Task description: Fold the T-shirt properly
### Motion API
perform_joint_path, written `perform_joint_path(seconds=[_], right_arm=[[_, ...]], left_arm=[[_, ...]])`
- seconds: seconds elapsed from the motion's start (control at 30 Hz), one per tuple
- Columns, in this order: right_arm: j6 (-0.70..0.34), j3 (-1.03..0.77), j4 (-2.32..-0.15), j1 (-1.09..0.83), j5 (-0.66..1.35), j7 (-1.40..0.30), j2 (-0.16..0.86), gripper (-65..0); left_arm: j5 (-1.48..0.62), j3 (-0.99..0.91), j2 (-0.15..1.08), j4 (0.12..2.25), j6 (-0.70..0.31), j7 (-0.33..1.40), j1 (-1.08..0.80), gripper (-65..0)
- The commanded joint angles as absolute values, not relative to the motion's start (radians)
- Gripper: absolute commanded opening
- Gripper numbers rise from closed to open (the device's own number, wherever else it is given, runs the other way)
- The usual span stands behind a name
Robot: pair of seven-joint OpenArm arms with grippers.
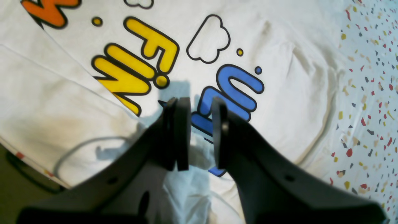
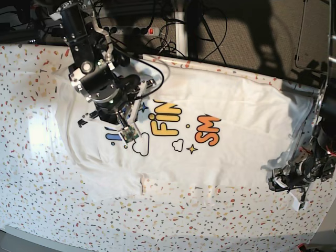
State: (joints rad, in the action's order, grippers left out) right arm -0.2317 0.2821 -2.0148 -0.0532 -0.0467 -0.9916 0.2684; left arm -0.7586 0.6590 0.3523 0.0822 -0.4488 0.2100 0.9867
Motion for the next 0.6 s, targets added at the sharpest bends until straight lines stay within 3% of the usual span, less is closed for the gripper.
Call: perform_joint_path(seconds=[0.0,0.23,0.57], right_arm=[[-0.224,0.278,-2.044,-0.039,-0.049,-0.986,0.264,-52.4],[-0.224,0.278,-2.103,-0.040,-0.049,-0.993,0.210,-52.4],[-0.228,0.280,-2.123,-0.062,-0.046,-0.995,0.141,-52.4]], left_arm=[[-0.741,0.656,0.363,0.091,-0.453,0.186,1.028,-28.1],[-0.603,0.656,0.366,0.091,-0.453,0.100,1.002,-28.1],[-0.603,0.656,0.363,0.091,-0.458,0.009,0.908,-28.1]])
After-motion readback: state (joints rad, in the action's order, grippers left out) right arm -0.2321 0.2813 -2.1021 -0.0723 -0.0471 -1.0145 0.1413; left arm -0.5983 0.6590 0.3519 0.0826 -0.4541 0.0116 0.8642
